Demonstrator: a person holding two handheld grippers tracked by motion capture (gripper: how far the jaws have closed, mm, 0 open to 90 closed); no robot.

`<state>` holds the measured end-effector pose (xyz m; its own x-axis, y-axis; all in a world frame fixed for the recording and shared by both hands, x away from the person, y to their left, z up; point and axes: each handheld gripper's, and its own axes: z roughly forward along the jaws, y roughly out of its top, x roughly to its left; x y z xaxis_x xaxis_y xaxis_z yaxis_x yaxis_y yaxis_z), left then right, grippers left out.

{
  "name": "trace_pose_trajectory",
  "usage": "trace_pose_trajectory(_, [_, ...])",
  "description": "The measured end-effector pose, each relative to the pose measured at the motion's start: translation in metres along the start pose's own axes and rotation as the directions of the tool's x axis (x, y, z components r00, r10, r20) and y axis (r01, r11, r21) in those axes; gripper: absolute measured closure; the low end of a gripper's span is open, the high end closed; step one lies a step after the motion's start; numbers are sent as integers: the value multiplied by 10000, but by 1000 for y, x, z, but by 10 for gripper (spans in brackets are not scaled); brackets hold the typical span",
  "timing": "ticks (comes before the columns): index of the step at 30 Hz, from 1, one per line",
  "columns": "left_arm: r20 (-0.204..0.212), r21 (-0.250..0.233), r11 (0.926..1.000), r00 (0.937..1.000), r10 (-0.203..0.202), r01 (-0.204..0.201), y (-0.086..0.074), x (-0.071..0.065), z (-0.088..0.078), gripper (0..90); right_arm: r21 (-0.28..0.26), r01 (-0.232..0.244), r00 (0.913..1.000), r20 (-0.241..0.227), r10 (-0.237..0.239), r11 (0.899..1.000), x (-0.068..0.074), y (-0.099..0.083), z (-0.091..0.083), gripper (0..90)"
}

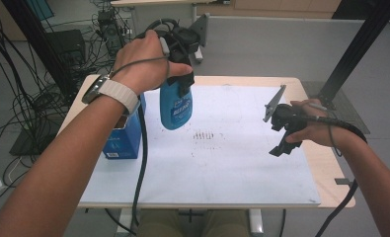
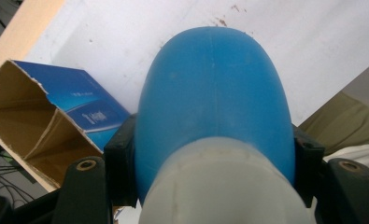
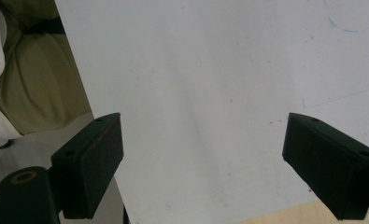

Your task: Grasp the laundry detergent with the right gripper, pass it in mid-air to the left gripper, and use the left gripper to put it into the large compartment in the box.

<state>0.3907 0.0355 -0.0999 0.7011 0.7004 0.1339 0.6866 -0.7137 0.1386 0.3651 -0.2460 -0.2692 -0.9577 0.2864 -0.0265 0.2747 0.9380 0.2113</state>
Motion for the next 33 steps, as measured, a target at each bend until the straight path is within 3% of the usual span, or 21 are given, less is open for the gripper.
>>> trace_pose_trajectory(9, [-192,-26,9963,9961,-863,863,3,11,-22,373,-49,112,9999,39,-112,9999,-2,2,-5,127])
trace_pose_trajectory(17, [-229,-4,9913,9910,-1318,1318,1,20,-32,373,-123,60,9999,91,-59,9999,-6,-1,-8,127])
trace_pose_trajectory(20, [-244,39,9852,9850,-1710,1711,0,25,-34,373,-122,42,9999,98,-41,9999,-7,0,-9,127])
trace_pose_trajectory(26, [-401,145,9775,9769,-2099,2106,-2,37,-36,372,-196,67,9999,100,-65,9998,-10,2,-8,127])
trace_pose_trajectory(28, [-443,46,9702,9693,-2419,2423,-4,41,-37,372,-181,59,9999,96,-57,9998,-12,3,-6,127])
trace_pose_trajectory(33, [-575,122,9612,9598,-2746,2757,-8,52,-40,372,-184,72,10000,-10,-72,9998,-15,5,-1,127])
